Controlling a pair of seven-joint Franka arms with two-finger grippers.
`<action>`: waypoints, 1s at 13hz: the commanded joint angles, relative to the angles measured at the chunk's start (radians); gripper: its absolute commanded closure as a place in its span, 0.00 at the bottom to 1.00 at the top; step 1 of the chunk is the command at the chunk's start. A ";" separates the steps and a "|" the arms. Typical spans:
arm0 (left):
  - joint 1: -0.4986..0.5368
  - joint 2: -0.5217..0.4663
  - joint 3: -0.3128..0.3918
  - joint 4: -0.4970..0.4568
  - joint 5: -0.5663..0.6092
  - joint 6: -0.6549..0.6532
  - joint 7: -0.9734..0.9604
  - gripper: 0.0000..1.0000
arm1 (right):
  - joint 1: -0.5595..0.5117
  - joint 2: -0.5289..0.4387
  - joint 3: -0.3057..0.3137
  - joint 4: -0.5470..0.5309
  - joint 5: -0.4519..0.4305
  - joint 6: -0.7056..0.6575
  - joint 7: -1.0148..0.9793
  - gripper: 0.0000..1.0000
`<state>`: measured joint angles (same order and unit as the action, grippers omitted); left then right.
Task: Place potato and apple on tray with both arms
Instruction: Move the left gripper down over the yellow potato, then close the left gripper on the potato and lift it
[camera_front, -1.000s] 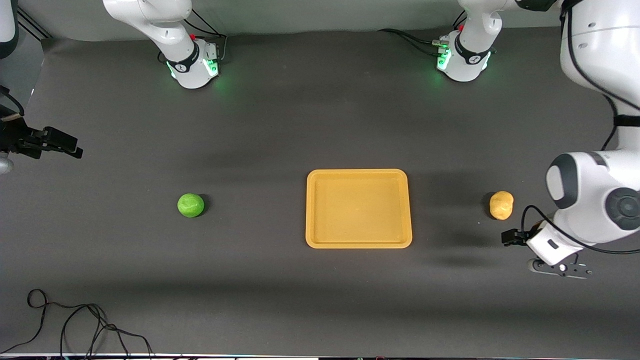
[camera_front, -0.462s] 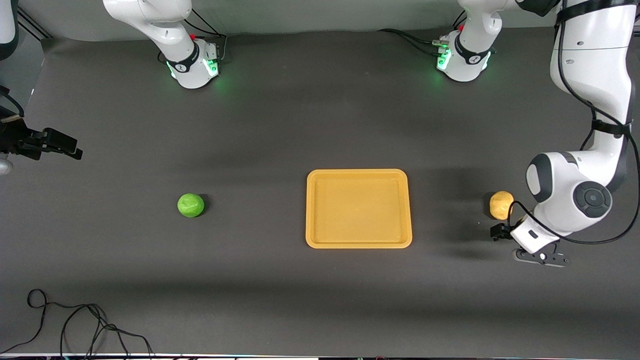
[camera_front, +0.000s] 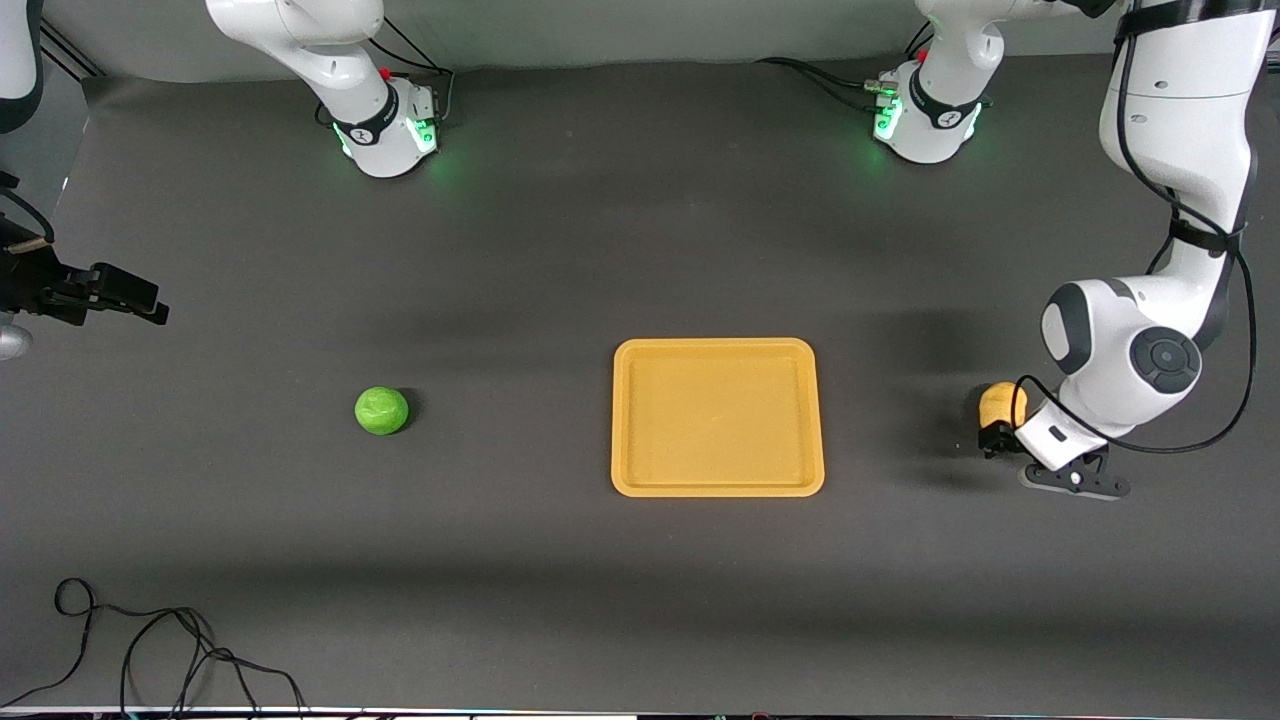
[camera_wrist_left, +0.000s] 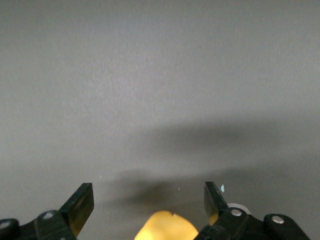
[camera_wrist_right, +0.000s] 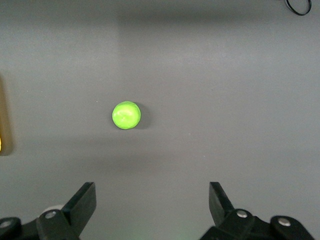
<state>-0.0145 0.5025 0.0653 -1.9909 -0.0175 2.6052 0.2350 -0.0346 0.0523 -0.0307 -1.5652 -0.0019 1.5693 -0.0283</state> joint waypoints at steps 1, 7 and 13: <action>0.004 -0.090 -0.007 -0.110 -0.029 0.029 0.030 0.02 | 0.010 0.015 -0.008 0.028 0.007 0.000 -0.007 0.00; 0.004 -0.108 -0.012 -0.233 -0.030 0.173 0.049 0.02 | 0.010 0.015 -0.008 0.028 0.007 0.003 -0.009 0.00; 0.011 -0.058 -0.016 -0.258 -0.030 0.277 0.067 0.43 | 0.010 0.015 -0.008 0.027 0.007 0.003 -0.007 0.00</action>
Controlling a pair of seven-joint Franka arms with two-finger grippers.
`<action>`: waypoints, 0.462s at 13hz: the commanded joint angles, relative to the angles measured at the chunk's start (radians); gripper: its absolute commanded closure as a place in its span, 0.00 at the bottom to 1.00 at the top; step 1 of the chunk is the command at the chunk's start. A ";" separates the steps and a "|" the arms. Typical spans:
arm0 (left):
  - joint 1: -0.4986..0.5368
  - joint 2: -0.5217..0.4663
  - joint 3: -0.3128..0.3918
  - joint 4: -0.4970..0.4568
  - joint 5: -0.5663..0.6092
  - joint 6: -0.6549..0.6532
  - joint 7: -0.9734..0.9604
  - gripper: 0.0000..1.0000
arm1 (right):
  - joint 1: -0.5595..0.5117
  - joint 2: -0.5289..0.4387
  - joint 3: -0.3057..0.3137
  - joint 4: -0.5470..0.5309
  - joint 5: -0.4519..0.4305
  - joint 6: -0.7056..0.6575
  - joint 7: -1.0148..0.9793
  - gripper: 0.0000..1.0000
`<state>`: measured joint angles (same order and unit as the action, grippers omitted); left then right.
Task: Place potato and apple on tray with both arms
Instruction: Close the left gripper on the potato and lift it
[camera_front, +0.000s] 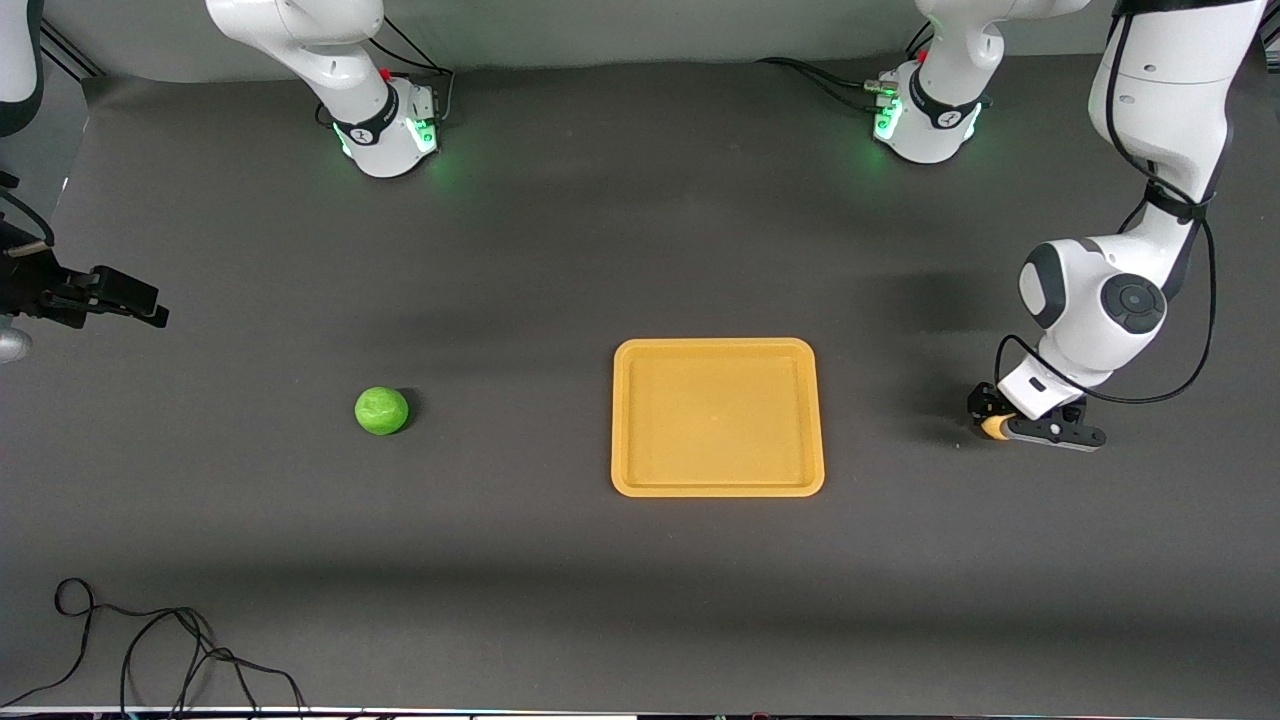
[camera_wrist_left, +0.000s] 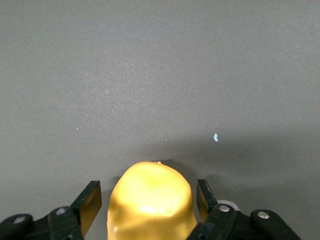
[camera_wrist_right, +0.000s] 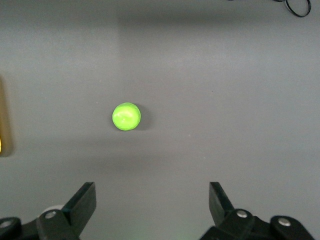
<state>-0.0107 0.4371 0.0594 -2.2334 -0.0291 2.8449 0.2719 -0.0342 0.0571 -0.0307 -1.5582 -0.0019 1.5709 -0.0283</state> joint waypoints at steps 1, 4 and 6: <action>0.006 0.005 -0.013 -0.014 -0.018 0.031 0.024 0.60 | 0.010 0.012 -0.008 0.020 0.006 0.003 -0.007 0.00; -0.005 -0.012 -0.048 0.012 -0.020 -0.019 -0.046 0.71 | 0.010 0.012 -0.008 0.020 0.006 0.003 -0.007 0.00; -0.009 -0.075 -0.129 0.053 -0.023 -0.158 -0.191 0.71 | 0.010 0.012 -0.008 0.020 0.006 0.003 -0.007 0.00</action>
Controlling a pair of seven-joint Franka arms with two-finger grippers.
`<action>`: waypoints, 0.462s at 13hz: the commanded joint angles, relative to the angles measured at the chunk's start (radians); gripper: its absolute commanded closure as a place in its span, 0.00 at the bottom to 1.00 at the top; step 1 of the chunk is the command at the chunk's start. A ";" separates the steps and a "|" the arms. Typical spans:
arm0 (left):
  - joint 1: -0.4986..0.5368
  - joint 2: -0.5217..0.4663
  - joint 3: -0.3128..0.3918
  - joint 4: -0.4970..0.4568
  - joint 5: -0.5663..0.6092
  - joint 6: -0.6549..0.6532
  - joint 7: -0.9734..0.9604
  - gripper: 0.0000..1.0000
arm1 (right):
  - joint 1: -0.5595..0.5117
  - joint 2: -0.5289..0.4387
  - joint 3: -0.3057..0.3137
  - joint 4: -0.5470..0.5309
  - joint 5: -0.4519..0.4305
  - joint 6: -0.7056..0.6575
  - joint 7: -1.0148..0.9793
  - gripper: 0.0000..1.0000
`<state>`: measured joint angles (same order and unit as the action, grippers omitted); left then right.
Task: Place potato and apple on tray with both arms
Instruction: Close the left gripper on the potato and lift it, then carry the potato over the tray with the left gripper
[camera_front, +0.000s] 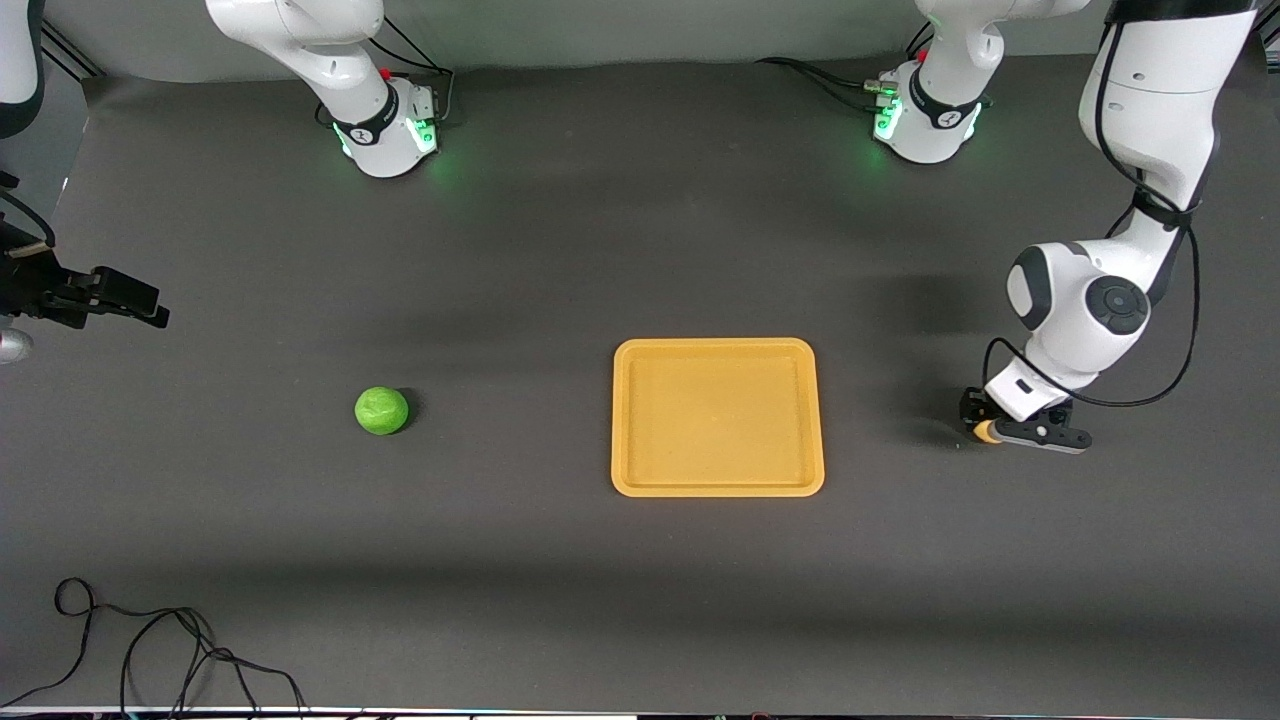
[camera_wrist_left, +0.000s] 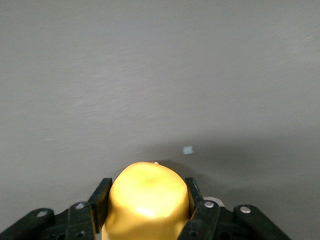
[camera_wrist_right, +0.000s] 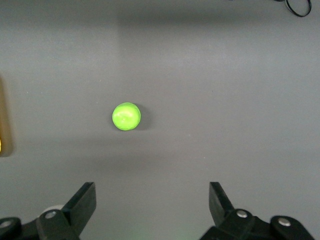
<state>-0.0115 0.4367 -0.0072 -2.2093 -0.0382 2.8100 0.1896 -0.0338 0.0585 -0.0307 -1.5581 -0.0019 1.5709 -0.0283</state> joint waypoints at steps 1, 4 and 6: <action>-0.010 -0.102 -0.109 0.066 -0.014 -0.214 -0.195 0.71 | 0.009 0.011 -0.008 0.020 0.006 0.003 -0.007 0.00; -0.034 -0.115 -0.230 0.198 0.000 -0.417 -0.430 0.71 | 0.009 0.011 -0.008 0.020 0.006 0.003 -0.007 0.00; -0.123 -0.099 -0.229 0.249 0.001 -0.445 -0.559 0.71 | 0.009 0.011 -0.008 0.020 0.006 0.003 -0.007 0.00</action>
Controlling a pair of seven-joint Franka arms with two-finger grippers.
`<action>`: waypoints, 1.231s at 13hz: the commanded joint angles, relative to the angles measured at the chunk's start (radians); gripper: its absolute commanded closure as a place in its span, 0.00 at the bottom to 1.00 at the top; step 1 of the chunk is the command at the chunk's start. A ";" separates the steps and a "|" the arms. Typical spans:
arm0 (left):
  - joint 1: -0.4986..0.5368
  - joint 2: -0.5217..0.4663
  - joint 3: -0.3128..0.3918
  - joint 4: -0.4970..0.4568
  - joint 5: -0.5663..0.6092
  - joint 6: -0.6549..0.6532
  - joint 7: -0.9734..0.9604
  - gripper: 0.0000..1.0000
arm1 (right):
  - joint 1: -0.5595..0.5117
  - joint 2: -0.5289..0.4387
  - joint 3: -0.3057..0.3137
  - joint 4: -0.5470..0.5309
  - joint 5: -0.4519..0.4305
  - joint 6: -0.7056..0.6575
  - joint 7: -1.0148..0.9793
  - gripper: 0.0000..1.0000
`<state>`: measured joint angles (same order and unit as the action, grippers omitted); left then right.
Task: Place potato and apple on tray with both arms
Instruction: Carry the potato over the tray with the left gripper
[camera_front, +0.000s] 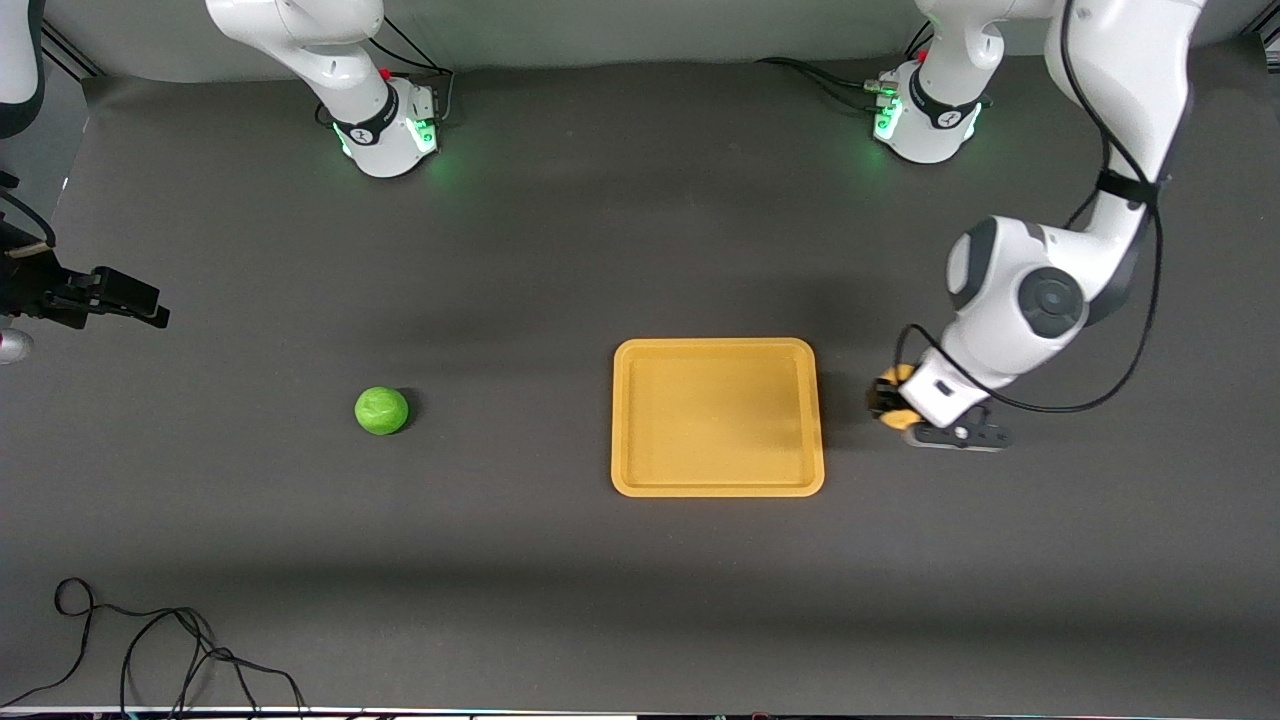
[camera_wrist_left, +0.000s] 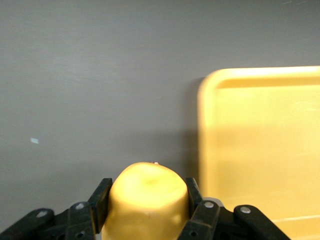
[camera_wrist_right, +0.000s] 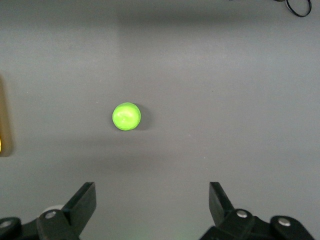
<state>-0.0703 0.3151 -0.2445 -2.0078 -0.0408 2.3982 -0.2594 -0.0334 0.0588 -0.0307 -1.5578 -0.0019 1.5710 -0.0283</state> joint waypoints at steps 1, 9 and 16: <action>-0.101 0.042 0.010 0.070 0.005 -0.031 -0.168 0.71 | 0.009 0.010 -0.008 0.019 0.006 0.003 -0.007 0.00; -0.223 0.254 0.010 0.202 0.211 0.068 -0.497 0.71 | 0.009 0.018 -0.008 0.022 0.005 0.004 -0.009 0.00; -0.258 0.349 0.036 0.204 0.289 0.191 -0.564 0.70 | 0.047 0.029 0.000 0.018 0.006 0.029 0.028 0.00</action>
<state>-0.2983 0.6412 -0.2314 -1.8239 0.2069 2.5699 -0.7688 -0.0225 0.0763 -0.0267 -1.5571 -0.0008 1.5910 -0.0268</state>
